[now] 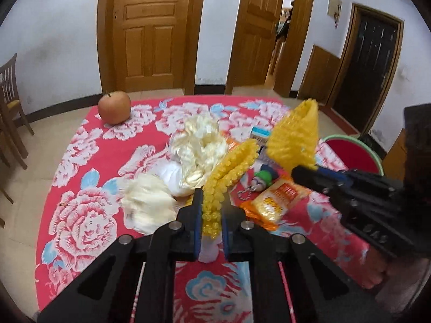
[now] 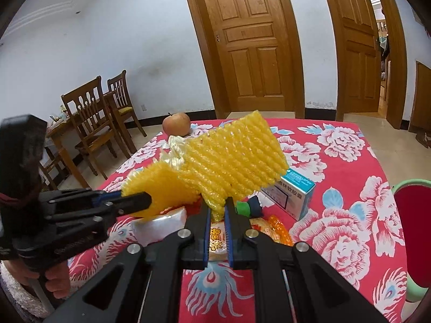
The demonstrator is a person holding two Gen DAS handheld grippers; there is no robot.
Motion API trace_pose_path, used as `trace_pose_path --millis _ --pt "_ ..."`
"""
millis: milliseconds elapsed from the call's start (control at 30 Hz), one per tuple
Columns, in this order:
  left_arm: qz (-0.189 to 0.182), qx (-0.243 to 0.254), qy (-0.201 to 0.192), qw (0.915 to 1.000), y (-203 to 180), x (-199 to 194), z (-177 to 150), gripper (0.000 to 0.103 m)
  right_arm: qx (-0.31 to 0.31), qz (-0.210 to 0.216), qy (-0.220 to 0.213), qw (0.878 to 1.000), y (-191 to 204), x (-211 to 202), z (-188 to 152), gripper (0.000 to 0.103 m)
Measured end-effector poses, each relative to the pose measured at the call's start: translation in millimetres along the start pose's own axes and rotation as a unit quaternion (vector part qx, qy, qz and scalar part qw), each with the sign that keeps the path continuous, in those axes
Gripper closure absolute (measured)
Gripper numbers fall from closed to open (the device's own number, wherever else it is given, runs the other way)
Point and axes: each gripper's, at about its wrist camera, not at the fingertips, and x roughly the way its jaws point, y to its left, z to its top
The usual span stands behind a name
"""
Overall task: Collect trash
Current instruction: 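Carry both yellow foam nets over the red basin and open both tools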
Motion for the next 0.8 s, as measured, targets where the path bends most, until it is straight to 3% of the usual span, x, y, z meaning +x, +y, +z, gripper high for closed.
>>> trace_pose_path --millis 233,500,800 --pt "-0.012 0.000 -0.030 0.9995 -12.7 -28.6 4.1 0.093 -0.004 0.001 -0.011 1.000 1.4 -13.9 -1.9 0.092" --pt "-0.033 0.005 -0.042 0.9986 -37.0 -32.7 1.9 0.093 0.006 -0.015 -0.024 1.000 -9.8 -36.3 -10.6 0.092" --pt "-0.103 0.036 -0.025 0.9937 -86.0 -10.3 -1.7 0.093 0.044 -0.074 -0.041 0.995 -52.2 -75.3 -30.4 0.092"
